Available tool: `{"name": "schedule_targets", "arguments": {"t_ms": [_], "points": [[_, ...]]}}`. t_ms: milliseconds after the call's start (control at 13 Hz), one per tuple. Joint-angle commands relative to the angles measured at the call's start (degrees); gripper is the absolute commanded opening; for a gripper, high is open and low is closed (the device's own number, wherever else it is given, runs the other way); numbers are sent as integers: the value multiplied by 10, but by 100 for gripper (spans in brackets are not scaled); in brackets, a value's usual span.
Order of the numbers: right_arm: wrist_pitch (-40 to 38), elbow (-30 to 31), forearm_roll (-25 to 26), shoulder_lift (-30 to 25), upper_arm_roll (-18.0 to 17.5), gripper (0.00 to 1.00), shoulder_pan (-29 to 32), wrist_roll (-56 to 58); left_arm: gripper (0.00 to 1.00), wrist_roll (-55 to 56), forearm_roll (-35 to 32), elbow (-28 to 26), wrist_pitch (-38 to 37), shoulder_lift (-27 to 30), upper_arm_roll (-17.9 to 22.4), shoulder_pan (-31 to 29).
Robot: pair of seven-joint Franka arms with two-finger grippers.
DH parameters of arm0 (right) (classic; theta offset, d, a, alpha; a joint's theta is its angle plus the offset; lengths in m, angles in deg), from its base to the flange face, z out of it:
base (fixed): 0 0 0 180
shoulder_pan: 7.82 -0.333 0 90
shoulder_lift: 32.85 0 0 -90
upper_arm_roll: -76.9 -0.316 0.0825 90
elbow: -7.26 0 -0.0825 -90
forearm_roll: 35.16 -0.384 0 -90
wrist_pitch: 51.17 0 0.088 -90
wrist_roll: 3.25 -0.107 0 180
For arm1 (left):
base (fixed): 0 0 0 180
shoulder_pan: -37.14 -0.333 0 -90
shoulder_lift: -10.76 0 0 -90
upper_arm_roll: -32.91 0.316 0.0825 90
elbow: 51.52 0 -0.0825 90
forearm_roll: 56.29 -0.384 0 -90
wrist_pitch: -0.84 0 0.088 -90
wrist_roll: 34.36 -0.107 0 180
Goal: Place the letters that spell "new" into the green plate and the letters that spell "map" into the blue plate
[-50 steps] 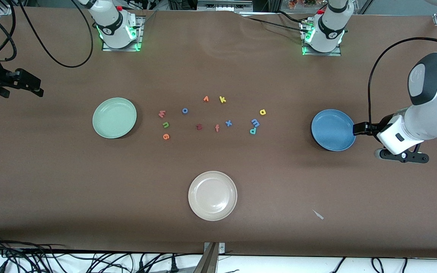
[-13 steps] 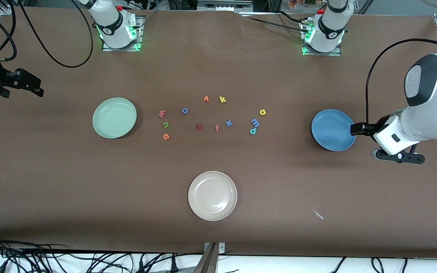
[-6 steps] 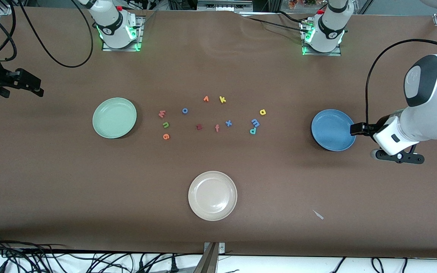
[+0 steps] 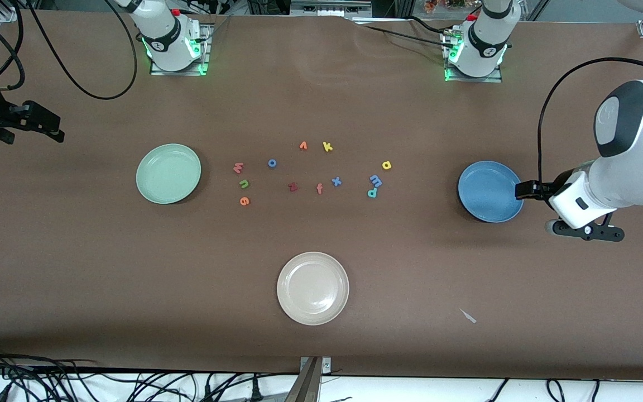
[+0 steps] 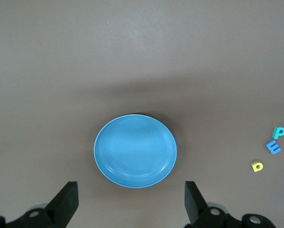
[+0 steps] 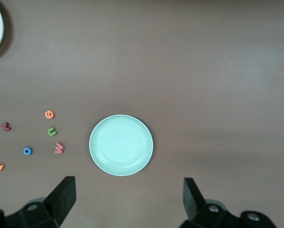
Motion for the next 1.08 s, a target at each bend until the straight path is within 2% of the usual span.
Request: {"name": "schedule_targets", "arguments": {"t_ms": [0,1002], "points": [[-4,15,5,-17,-3,100,2,-5,99,-5,-14,-3,2,4,1,3],[-31,12,1,-19,-3,100,2,-30,99,-4,-14,-2,2,4,1,4]]}}
